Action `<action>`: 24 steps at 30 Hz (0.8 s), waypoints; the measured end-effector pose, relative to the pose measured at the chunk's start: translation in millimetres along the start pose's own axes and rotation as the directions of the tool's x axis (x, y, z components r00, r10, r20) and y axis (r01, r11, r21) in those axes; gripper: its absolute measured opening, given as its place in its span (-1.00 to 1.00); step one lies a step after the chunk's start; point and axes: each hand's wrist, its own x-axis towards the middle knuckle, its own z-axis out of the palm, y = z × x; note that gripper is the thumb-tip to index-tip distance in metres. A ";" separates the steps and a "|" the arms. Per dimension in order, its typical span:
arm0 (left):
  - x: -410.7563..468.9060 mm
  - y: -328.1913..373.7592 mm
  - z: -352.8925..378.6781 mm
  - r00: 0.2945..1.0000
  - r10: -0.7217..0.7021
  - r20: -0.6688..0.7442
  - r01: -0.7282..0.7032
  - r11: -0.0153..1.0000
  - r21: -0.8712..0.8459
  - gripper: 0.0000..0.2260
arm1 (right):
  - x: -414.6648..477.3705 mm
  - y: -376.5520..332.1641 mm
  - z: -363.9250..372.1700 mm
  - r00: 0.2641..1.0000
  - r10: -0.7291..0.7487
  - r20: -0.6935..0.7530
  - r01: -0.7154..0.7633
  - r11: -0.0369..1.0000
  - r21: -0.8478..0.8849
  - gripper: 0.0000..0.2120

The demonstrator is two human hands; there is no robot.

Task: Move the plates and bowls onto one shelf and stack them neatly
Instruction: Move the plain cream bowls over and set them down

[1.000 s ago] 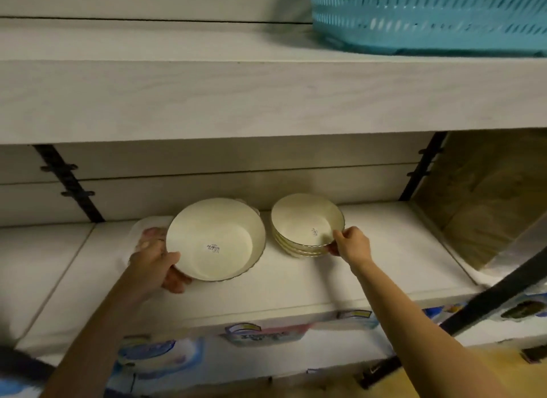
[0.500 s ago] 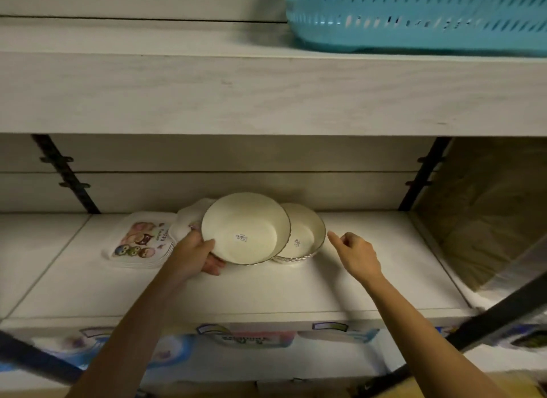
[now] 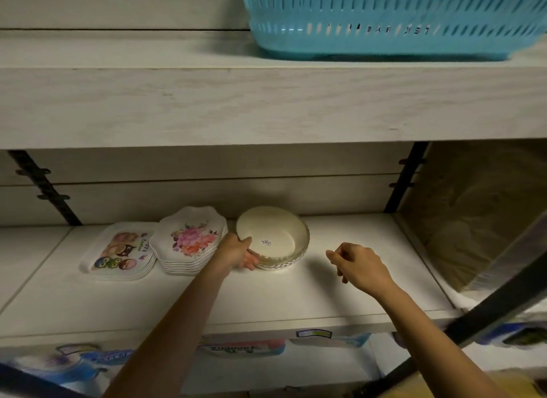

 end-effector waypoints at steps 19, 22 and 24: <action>-106.2 -50.1 -112.1 0.916 0.263 -0.304 0.072 0.636 0.768 -0.67 | -10.5 -110.5 43.7 0.868 -0.424 0.257 0.480 0.848 -0.223 -0.76; -125.5 -73.6 -136.8 0.897 0.221 -0.383 0.163 0.641 0.750 -0.68 | -18.7 -143.7 66.0 0.834 -0.471 0.289 0.535 0.819 -0.209 -0.74; -139.7 -93.1 -155.7 0.888 0.186 -0.421 0.210 0.651 0.729 -0.68 | -27.2 -166.1 81.6 0.810 -0.503 0.302 0.570 0.797 -0.200 -0.74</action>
